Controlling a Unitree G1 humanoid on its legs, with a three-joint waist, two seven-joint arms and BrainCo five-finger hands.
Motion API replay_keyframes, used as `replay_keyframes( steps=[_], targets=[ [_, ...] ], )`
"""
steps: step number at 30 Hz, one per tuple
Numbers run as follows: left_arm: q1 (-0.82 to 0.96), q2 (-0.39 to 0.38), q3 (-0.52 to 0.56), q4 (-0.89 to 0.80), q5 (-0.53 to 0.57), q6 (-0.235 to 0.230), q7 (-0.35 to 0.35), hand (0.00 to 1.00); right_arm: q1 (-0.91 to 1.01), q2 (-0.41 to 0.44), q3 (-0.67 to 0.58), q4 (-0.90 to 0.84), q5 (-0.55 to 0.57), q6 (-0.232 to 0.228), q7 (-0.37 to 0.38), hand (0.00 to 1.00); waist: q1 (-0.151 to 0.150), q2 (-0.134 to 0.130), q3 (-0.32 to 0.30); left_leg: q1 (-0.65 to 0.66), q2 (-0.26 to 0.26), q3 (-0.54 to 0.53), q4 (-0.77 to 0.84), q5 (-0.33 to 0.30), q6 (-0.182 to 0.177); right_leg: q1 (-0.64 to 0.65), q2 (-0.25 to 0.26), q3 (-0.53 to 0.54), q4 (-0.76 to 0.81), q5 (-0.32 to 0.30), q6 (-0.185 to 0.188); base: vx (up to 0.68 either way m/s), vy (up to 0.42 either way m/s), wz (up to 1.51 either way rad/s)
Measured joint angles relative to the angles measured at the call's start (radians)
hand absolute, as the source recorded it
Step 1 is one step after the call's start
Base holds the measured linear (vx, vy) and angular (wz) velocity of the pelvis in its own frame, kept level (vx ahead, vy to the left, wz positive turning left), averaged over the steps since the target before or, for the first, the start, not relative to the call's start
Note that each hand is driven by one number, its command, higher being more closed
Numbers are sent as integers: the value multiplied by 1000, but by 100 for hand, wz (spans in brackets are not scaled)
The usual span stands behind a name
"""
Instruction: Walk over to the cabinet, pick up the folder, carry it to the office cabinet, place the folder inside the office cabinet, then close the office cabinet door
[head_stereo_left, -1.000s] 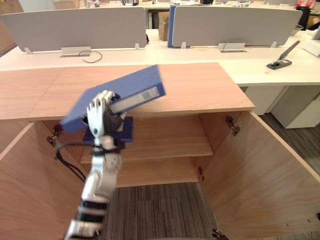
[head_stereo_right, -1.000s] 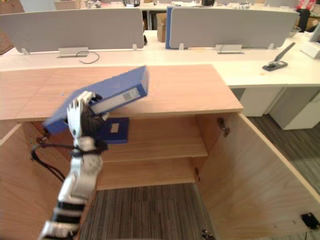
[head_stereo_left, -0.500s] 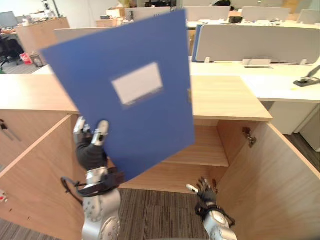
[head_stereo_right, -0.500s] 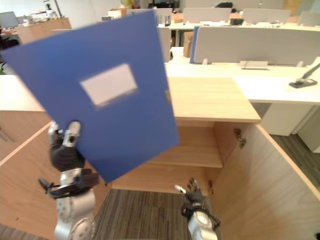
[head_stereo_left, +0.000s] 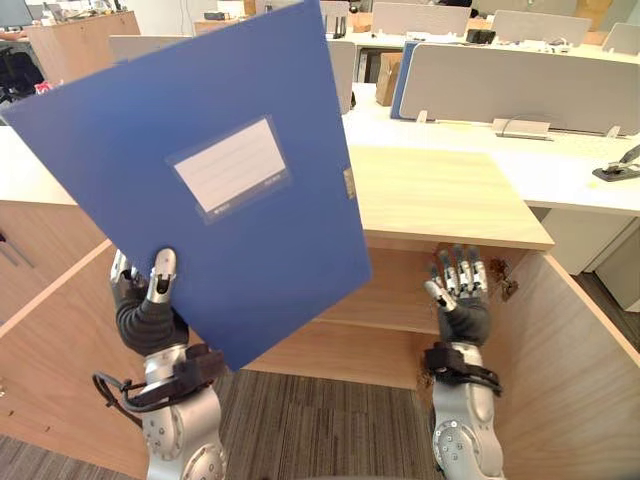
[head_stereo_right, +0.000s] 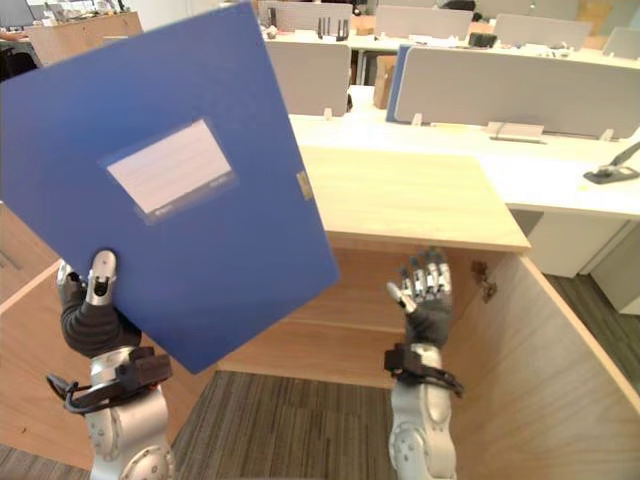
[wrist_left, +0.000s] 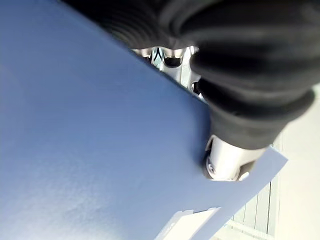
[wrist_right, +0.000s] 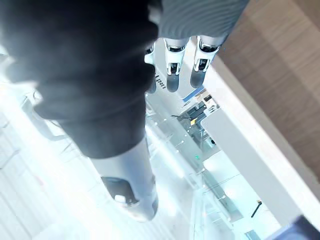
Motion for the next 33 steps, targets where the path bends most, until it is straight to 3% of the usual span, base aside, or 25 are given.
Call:
replay_keyframes(
  steps=[3, 10, 18, 23, 29, 30, 33],
  targets=[
    [1, 2, 0, 1, 12, 6, -6, 100, -47, -9, 2, -16, 29, -1, 16, 0, 0, 0, 0, 0, -1, -1, 0, 0, 0, -2, 0, 0, -1, 0, 0, -10, 2, 0],
    [-1, 35, -21, 63, 24, 33, -54, 100, -285, -131, 47, -7, 202, -1, 105, 0, 4, -3, -5, -15, -3, -8, 4, 4, 1, -12, 0, 1, -2, 1, -1, 15, 0, 2],
    [-7, 72, -98, 88, -1, 49, -101, 100, -509, -230, 208, 205, 318, 37, 138, 0, 6, -11, -14, -17, -2, -9, 4, 6, 2, -13, 1, 1, 7, 1, -1, 18, 1, 1],
    [-15, 82, -70, 133, -28, 48, -84, 100, -592, -243, 296, 314, 352, 58, 138, 0, 19, -11, -14, -17, -3, -13, 0, 13, 4, -21, 1, 0, 17, 1, -1, -17, 3, 1],
    [-14, 115, -67, 135, -34, 40, -67, 100, -647, -320, 379, 353, 386, 75, 152, 0, 27, -11, -14, -18, -7, -20, -1, 19, 6, -22, -2, -6, 18, 1, -1, -17, 5, 2],
    [-14, 121, -66, 135, -36, 36, -64, 100, -661, -347, 405, 353, 390, 77, 157, 100, 26, -11, -14, -18, -7, -20, -1, 19, 6, -22, -2, -7, 17, 1, -1, 0, 0, 0],
    [-12, 135, -64, 135, -38, 24, -62, 100, -714, -437, 479, 353, 389, 84, 182, 100, 26, -10, -15, -20, -7, -21, -1, 20, 5, -24, -2, -8, 16, 1, -1, 0, 0, 0]
  ],
)
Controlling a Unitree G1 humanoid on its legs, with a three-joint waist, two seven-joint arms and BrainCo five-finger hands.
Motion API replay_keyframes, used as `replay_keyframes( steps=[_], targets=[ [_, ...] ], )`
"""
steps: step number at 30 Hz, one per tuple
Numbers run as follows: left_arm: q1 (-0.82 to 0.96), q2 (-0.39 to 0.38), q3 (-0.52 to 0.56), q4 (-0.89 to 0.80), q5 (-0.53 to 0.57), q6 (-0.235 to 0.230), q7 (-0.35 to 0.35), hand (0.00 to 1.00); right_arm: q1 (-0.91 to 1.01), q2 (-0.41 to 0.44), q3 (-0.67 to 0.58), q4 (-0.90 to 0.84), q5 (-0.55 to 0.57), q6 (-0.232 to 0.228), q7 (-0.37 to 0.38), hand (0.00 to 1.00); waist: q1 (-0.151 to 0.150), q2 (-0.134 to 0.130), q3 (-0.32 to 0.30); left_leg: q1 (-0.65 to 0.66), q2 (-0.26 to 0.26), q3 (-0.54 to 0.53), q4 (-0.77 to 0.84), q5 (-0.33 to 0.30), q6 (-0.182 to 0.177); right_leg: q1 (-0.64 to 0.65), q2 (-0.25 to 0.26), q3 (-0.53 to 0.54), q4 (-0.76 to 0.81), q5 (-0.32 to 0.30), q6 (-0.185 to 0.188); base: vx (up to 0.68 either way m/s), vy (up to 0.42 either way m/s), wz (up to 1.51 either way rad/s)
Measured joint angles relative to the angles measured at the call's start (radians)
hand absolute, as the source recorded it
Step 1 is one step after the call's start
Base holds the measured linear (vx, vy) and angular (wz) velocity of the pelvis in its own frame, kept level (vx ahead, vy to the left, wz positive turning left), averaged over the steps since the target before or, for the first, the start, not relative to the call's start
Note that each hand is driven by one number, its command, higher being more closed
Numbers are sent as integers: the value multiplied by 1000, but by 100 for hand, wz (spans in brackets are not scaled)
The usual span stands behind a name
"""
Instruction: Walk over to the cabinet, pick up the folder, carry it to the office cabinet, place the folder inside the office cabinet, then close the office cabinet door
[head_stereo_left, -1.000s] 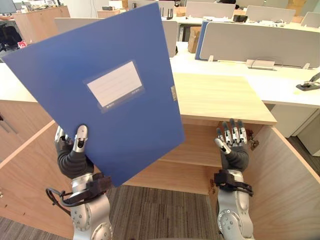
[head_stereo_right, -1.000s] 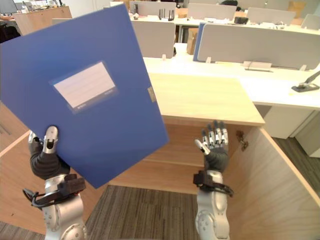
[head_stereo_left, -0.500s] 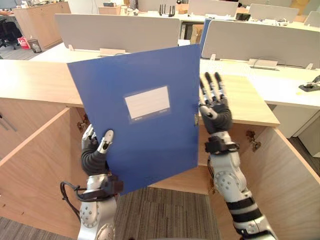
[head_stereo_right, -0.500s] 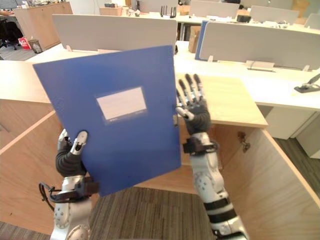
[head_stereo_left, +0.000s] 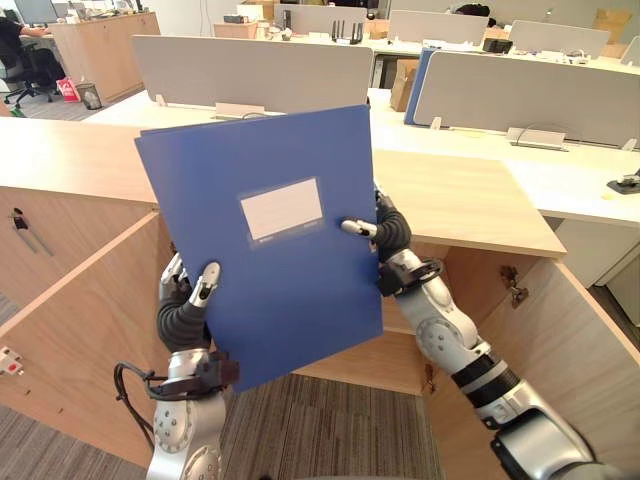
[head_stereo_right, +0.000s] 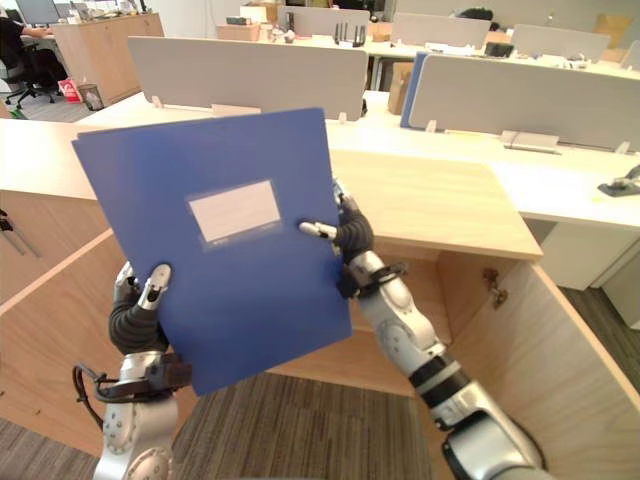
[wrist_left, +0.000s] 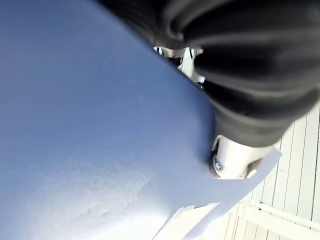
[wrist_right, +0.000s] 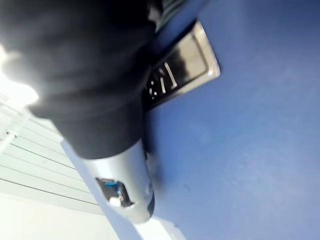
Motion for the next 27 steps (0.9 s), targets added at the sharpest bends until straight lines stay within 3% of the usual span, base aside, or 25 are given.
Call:
replay_keyframes(
  steps=[5, 11, 12, 17, 18, 20, 23, 27],
  targets=[
    [20, 34, 1, 8, -4, -28, 0, 100, -143, -249, 222, -7, 54, 58, 85, 100, -1, 3, -11, -15, 0, -18, 4, 5, -5, -4, 2, -17, -3, 2, -2, 29, -1, 10],
    [20, 67, -23, 61, 23, -30, -8, 100, -164, -339, 286, -20, 119, 115, 127, 100, 7, 12, -17, -17, 1, -21, 4, 6, -7, -6, 2, -17, 2, 2, -3, 1, -1, 2],
    [20, 72, -33, 78, 25, -32, -21, 0, -164, -349, 288, -21, 119, 125, 128, 100, 9, 14, -18, -17, 1, -21, 4, 7, -6, -7, 2, -16, 3, 2, -3, 0, 0, 0],
    [15, 136, -121, 253, 27, -25, -117, 0, -164, -406, 308, -21, 73, 161, 134, 100, 13, 25, -24, -18, 2, -17, 4, 7, -6, -15, 3, -11, 7, 1, -2, -18, 4, -2],
    [-5, 156, -158, 391, 6, -15, -169, 0, -159, -409, 317, -21, 20, 179, 134, 100, 7, 29, -26, -22, 7, -16, 4, 5, -10, -15, 7, -9, 1, 3, -4, -33, -1, -2],
    [-27, 172, -196, 482, -26, 16, -219, 0, -148, -409, 317, -20, -22, 190, 134, 100, 7, 30, -26, -28, 11, -16, 4, 5, -11, -19, 12, -9, -4, 5, -8, 0, 0, 0],
    [-72, 167, -274, 685, -89, 70, -308, 0, -79, -404, 313, -11, -117, 225, 133, 100, 6, 29, -26, -39, 21, -13, 4, 9, -10, -30, 22, -5, -10, 11, -14, 6, -21, -4],
    [-121, 106, -283, 924, -140, 87, -379, 0, 96, -344, 196, 11, -202, 242, 132, 100, 4, 33, -23, -42, 31, -10, 4, 8, -12, -35, 31, -2, -9, 12, -17, 31, -28, -3]
  ],
)
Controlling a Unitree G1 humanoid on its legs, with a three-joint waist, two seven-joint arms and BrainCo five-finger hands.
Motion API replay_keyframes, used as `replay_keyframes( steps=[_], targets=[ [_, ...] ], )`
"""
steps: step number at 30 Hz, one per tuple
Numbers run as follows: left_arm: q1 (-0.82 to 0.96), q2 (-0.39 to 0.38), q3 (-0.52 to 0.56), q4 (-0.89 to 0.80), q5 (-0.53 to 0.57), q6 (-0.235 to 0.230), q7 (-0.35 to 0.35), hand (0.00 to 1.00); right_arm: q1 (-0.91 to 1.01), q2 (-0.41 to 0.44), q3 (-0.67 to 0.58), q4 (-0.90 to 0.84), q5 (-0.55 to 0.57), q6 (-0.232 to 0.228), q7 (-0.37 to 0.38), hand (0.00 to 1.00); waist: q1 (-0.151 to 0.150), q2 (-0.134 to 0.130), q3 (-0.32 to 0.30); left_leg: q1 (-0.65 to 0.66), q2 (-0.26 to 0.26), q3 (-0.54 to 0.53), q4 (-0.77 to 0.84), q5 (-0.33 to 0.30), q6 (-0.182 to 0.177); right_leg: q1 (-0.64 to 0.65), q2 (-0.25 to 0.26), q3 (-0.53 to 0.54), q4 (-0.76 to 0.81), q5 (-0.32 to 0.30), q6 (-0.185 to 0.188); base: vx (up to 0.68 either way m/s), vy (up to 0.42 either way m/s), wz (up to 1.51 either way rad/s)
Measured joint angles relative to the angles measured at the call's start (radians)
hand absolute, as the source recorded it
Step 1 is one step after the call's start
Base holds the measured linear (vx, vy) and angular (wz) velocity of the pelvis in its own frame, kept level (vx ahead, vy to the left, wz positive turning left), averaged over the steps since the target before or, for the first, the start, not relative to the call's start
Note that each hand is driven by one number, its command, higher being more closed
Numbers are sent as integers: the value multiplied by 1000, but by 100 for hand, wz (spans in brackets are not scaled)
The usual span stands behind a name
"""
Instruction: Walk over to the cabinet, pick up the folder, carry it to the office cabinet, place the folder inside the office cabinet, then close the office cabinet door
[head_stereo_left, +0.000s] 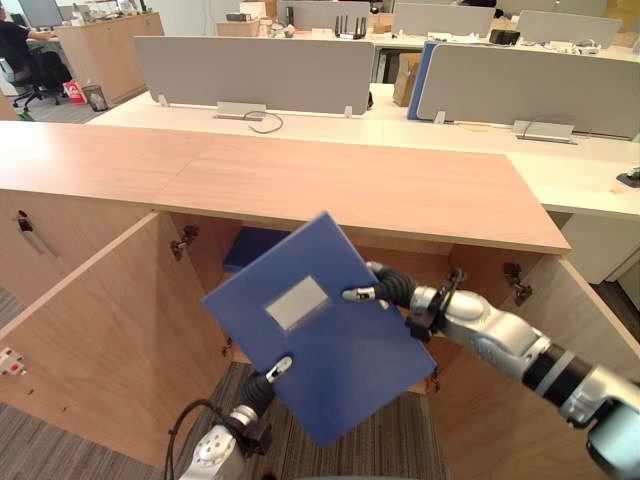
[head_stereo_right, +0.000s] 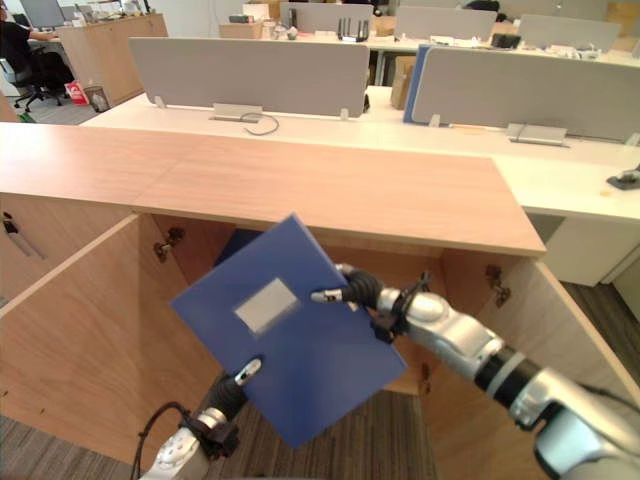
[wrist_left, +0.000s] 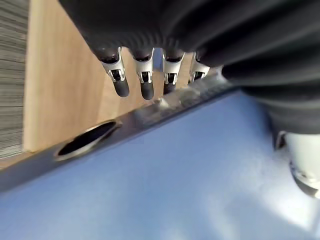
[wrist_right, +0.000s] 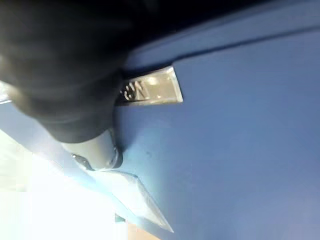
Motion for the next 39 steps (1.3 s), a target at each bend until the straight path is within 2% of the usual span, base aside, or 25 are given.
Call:
replay_keyframes(
  steps=[3, 4, 5, 6, 7, 9, 11, 13, 17, 21, 23, 25, 27, 28, 30, 31, 34, 35, 36, 39],
  targets=[
    [-75, -117, 103, 223, -1, 18, -28, 0, 144, 111, -197, 1, -165, 3, -36, 100, -7, 12, 11, -4, 6, 3, 0, 0, 0, -8, 6, 4, 4, 0, -1, -2, -21, -4],
    [-96, -168, 184, 295, -1, 27, -27, 0, 189, 175, -295, 1, -234, -1, -57, 100, -18, 18, 16, -4, 6, 3, 0, -1, -1, -7, 7, 5, 5, 0, -1, 0, 0, 0],
    [-109, -196, 255, 355, -1, 49, -14, 0, 221, 228, -368, 2, -247, -17, -72, 100, -28, 21, 19, -4, 6, 2, 0, -1, -2, -7, 7, 4, 6, 0, -1, 0, 0, 0],
    [-113, -208, 353, 455, -2, 86, 31, 0, 254, 308, -461, -16, -248, -57, -89, 100, -49, 26, 20, -4, 6, 4, 0, -3, -5, -4, 7, 7, 7, 0, -1, 11, 2, -5],
    [-105, -203, 408, 530, -3, 109, 62, 0, 267, 355, -507, -52, -259, -88, -108, 100, -67, 29, 22, -4, 5, 5, 0, -4, -6, -5, 6, 9, 8, 0, -1, 23, 2, -6],
    [-39, -175, 476, 609, -4, 140, 119, 0, 274, 410, -615, -148, -353, -160, -171, 100, -82, 26, 31, -1, 4, 5, 0, -7, -7, -5, 5, 10, 9, -1, 0, 0, 0, 0],
    [-8, -166, 497, 617, -2, 146, 131, 0, 274, 412, -647, -177, -419, -188, -196, 100, -78, 23, 37, 6, 2, 4, 0, -12, -12, -2, 3, 9, 9, -3, 1, -20, 6, 2],
    [32, -162, 541, 616, -1, 148, 144, 0, 276, 437, -670, -195, -566, -211, -239, 100, -69, 23, 43, 22, -1, -4, 0, -17, -14, 21, -1, 3, 3, -6, 2, -43, 13, 8],
    [42, -166, 583, 615, 29, 147, 154, 0, 327, 484, -670, -211, -705, -211, -256, 100, -58, 21, 50, 4, -2, -32, 32, -31, -8, 27, 0, -24, 13, -17, -2, -39, -6, 19],
    [27, -175, 593, 610, 70, 141, 156, 0, 347, 511, -676, -262, -803, -212, -276, 100, -54, 31, 111, -81, 1, -82, 264, -118, -6, 62, 11, -59, 47, -34, -15, -31, -21, 24],
    [25, -178, 605, 597, 105, 135, 156, 0, 349, 516, -670, -308, -845, -217, -285, 100, -48, 34, 146, -114, 4, -98, 403, -155, -2, 86, 17, -74, 73, -72, -36, -125, -19, 17],
    [25, -183, 613, 594, 138, 128, 156, 0, 350, 516, -659, -360, -887, -233, -290, 100, -36, 31, 159, -133, 8, -92, 467, -160, 1, 100, 22, -73, 76, -81, -39, -96, -1, 2],
    [30, -182, 609, 595, 185, 125, 156, 0, 350, 506, -620, -407, -940, -267, -305, 100, -28, 35, 165, -133, 9, -90, 480, -160, 1, 102, 21, -66, 82, -84, -43, -59, 13, -9],
    [33, -179, 605, 597, 223, 125, 157, 0, 346, 490, -568, -424, -977, -293, -314, 100, -27, 37, 164, -127, 6, -88, 464, -160, 1, 95, 17, -57, 83, -84, -43, -23, 37, -20],
    [32, -176, 600, 599, 285, 124, 156, 0, 323, 444, -448, -416, -1025, -310, -313, 100, -22, 40, 163, -98, 5, -87, 398, -164, -4, 76, 13, -33, 89, -85, -41, 3, 69, -28],
    [30, -175, 592, 606, 324, 123, 156, 0, 298, 402, -355, -393, -1061, -319, -300, 100, -22, 52, 156, -75, 10, -88, 339, -182, -14, 62, 15, -19, 92, -85, -38, 34, 95, -27],
    [-7, -148, 552, 638, 365, 123, 155, 0, 223, 352, -107, -225, -1106, -329, -235, 100, -5, 34, 164, -53, -7, -66, 294, -177, -12, 59, -2, 15, 83, -71, -23, 47, 69, -15],
    [-10, -142, 545, 637, 367, 123, 155, 0, 214, 350, -70, -183, -1109, -329, -222, 100, 2, 32, 164, -50, -10, -63, 292, -171, -7, 61, -4, 17, 80, -68, -19, 104, 70, -13],
    [-15, -143, 542, 635, 375, 123, 155, 0, 193, 351, 5, -78, -1128, -322, -182, 100, 22, 29, 163, -36, -16, -51, 281, -166, -4, 67, -10, 30, 66, -60, -9, 101, 54, -14],
    [-27, -141, 542, 637, 398, 123, 157, 0, 183, 367, 51, 101, -1150, -304, -137, 100, 28, 29, 163, -40, -24, -45, 264, -169, -1, 66, -19, 41, 33, -39, 3, 89, 60, -12]
  ],
)
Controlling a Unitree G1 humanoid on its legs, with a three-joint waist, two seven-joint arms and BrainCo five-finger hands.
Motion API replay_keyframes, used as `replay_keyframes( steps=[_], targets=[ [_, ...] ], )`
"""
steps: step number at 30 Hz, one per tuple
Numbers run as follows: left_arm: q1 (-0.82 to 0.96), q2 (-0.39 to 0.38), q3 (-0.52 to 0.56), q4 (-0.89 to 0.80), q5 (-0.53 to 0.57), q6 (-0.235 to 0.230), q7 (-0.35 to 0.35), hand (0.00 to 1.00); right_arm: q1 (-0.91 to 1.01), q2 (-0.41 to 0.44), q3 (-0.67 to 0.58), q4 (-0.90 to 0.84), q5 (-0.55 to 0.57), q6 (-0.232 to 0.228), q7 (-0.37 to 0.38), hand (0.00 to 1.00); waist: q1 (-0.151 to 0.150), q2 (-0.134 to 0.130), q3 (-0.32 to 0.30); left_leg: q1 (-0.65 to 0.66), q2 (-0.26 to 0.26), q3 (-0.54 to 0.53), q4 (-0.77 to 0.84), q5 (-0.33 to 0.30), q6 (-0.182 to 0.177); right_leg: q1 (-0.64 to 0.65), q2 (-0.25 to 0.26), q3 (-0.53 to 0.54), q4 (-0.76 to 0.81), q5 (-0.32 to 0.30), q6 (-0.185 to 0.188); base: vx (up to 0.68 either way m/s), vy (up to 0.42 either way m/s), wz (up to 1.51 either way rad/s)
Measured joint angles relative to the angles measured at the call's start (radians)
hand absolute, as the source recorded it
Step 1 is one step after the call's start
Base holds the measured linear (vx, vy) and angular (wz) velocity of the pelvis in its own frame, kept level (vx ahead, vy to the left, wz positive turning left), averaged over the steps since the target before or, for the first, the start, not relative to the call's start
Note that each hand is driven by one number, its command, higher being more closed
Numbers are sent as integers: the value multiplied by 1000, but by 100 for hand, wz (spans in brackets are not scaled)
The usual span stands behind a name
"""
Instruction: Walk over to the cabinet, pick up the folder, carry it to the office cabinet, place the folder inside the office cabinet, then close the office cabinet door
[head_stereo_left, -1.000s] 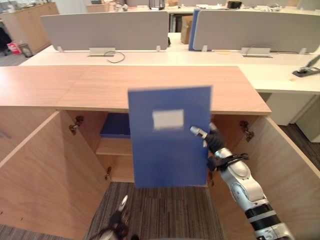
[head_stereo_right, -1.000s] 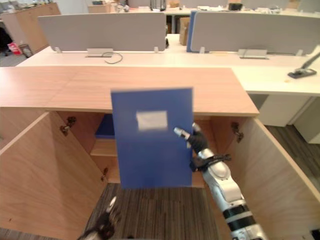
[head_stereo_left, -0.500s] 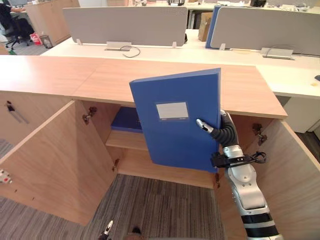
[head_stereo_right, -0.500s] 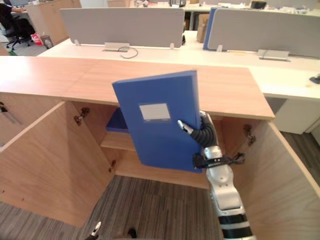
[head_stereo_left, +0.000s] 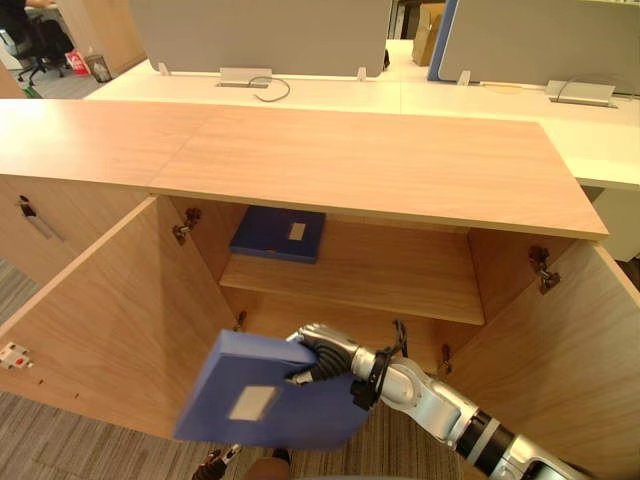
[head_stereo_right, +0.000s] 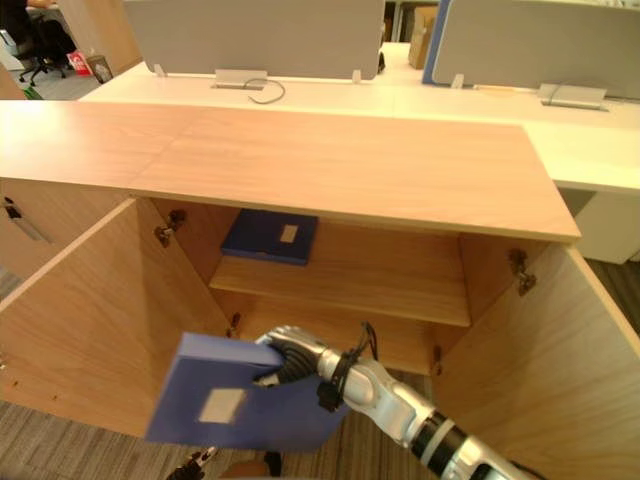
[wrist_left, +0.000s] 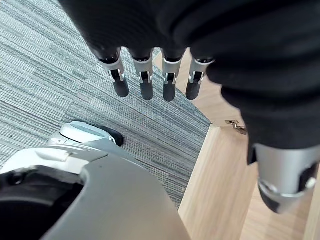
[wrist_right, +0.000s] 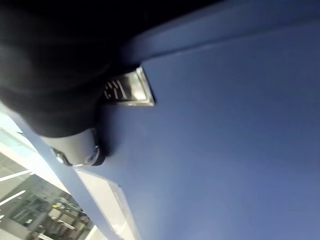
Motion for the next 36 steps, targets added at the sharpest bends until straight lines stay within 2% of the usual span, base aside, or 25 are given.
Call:
replay_keyframes(
  steps=[4, 6, 8, 9, 10, 11, 13, 14, 15, 16, 18, 19, 20, 23, 26, 29, 34, 36],
  targets=[
    [-2, 1, -9, 8, 0, 3, 9, 0, 1, 18, -14, 169, -38, 46, 2, 100, 0, 0, 0, 5, -14, 25, -22, -5, 10, -13, -12, 27, -15, 7, 7, 51, 51, -20],
    [-4, 1, -20, 8, -6, 0, 14, 0, 2, 39, -18, 228, -82, 72, 3, 100, 6, 1, -1, 26, -34, 35, -44, -13, 23, -39, -26, 67, 21, -6, 22, 65, 94, -53],
    [1, -2, -20, 1, -15, -2, 19, 0, 13, 70, -17, 268, -114, 92, 0, 100, 21, -3, -7, 60, -85, 29, -82, -41, 53, -116, -54, 125, 147, -61, 41, 59, 108, -85],
    [1, -2, -20, 1, -15, -2, 23, 0, 13, 76, -18, 268, -116, 92, -1, 100, 19, -3, -8, 67, -98, 29, -88, -43, 57, -138, -59, 138, 192, -74, 44, 47, 101, -74],
    [6, -3, -21, 3, -15, -2, 25, 0, 15, 92, -23, 267, -115, 94, -3, 100, 9, 3, -11, 78, -114, 33, -89, -43, 66, -201, -61, 134, 321, -86, 46, 65, 117, -41],
    [3, -1, -26, 3, -15, -2, 25, 0, 31, 114, -42, 266, -115, 95, -6, 100, -8, 1, -10, 95, -125, 36, -84, -33, 71, -258, -70, 118, 465, -85, 45, 77, 111, -18],
    [-4, 6, -32, 3, -14, -4, 25, 0, 67, 149, -72, 266, -110, 102, -10, 100, -33, -18, -7, 143, -144, 17, -78, -43, 87, -286, -115, 33, 609, -75, 30, 92, 66, 27],
    [-5, 6, -34, 5, -4, -4, 25, 0, 88, 161, -77, 263, -110, 103, -10, 100, -42, -15, -14, 154, -142, 7, -68, -52, 98, -288, -132, -14, 644, -77, 6, 98, 49, 31],
    [-13, 6, -33, 6, 1, -5, 25, 0, 94, 169, -84, 263, -110, 104, -10, 100, -42, -16, -14, 156, -141, 4, -66, -55, 101, -287, -134, -33, 646, -92, 6, 81, 36, 23],
    [-27, 8, -32, 16, 4, -6, 25, 0, 95, 181, -100, 263, -109, 110, -11, 100, -44, -17, -5, 155, -134, -10, -65, -56, 102, -290, -127, -55, 614, -121, 11, 44, -12, 19],
    [-48, 7, -34, 21, 10, -7, 24, 0, 96, 183, -122, 264, -100, 120, -11, 100, -49, -16, 16, 154, -107, -26, -60, -58, 97, -278, -85, -64, 459, -125, 23, 16, -78, 21],
    [-49, 18, -38, 20, 19, -9, 22, 0, 104, 191, -136, 262, -90, 121, -11, 100, -51, -25, 22, 145, -108, -34, -53, -66, 80, -250, -73, -66, 302, -86, 31, 0, -133, 31],
    [-54, 30, -44, 32, 40, -8, 21, 0, 120, 194, -156, 257, -72, 121, -17, 100, -58, -37, 27, 141, -112, -55, -40, -76, 66, -238, -73, -78, 249, 14, 13, 53, -194, 33],
    [-60, 7, -15, 39, 87, -8, 21, 0, 138, 195, -175, 255, -63, 130, -21, 100, -55, -17, 16, 138, -66, -62, -64, -69, 47, -212, -33, -101, 167, 48, -4, 75, -129, 6],
    [-58, 0, 16, 38, 91, -8, 22, 0, 163, 195, -168, 223, -62, 135, -19, 100, -55, -17, 11, 135, -26, -67, -105, -57, 26, -161, 12, -120, 35, 103, -15, 101, -76, 3],
    [-56, 0, 17, 39, 118, -9, 22, 0, 166, 194, -171, 222, -62, 137, -16, 100, -54, -15, 5, 135, -15, -73, -122, -55, 22, -132, 23, -134, -30, 136, -23, 110, -14, 9],
    [-54, 8, -13, 39, 129, -9, 22, 0, 182, 194, -181, 224, -55, 143, -10, 100, -53, -20, -20, 136, -19, -80, -138, -57, 21, -95, 17, -145, -105, 158, -10, 110, 48, 9],
    [-58, 10, -26, 38, 129, -9, 22, 0, 185, 202, -208, 247, -20, 148, -8, 100, -53, -21, -20, 136, -29, -87, -138, -57, 21, -83, 13, -148, -126, 165, -4, 73, 57, 12]
  ],
)
